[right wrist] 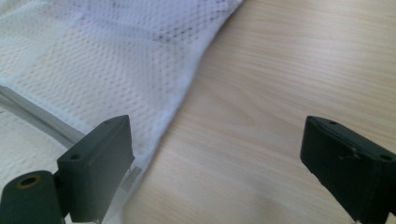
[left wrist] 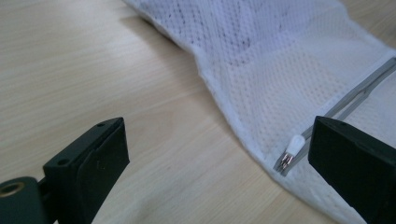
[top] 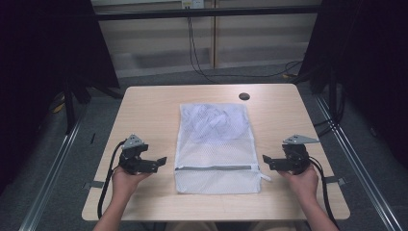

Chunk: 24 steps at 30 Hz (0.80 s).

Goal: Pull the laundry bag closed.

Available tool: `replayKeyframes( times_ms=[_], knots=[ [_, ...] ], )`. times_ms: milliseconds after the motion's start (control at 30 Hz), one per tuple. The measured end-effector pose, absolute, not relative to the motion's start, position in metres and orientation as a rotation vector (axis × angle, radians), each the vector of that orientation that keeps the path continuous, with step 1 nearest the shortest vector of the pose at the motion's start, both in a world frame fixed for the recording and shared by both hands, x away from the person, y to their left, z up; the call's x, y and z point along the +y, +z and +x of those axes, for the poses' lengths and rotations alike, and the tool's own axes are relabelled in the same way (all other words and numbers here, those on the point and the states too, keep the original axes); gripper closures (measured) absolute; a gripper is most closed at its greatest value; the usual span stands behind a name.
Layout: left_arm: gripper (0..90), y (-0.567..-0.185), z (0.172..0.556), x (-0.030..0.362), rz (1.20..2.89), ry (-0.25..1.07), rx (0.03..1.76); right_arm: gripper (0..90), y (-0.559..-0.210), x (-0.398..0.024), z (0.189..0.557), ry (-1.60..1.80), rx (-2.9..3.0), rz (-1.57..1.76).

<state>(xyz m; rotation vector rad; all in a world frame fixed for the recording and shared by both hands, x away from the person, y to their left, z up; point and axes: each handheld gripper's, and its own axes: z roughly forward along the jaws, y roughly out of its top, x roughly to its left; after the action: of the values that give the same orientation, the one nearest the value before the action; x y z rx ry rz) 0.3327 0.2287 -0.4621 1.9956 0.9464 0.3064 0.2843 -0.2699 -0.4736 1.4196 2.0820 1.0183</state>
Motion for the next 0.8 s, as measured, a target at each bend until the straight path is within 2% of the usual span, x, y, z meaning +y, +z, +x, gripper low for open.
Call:
replayKeyframes(
  times_ms=[800],
  knots=[
    [4.4, -0.458, 0.334, 0.230, 2.028, 0.261, 0.925, 11.3, -0.455, -0.188, 0.288, 1.076, 2.239, 1.330]
  ],
)
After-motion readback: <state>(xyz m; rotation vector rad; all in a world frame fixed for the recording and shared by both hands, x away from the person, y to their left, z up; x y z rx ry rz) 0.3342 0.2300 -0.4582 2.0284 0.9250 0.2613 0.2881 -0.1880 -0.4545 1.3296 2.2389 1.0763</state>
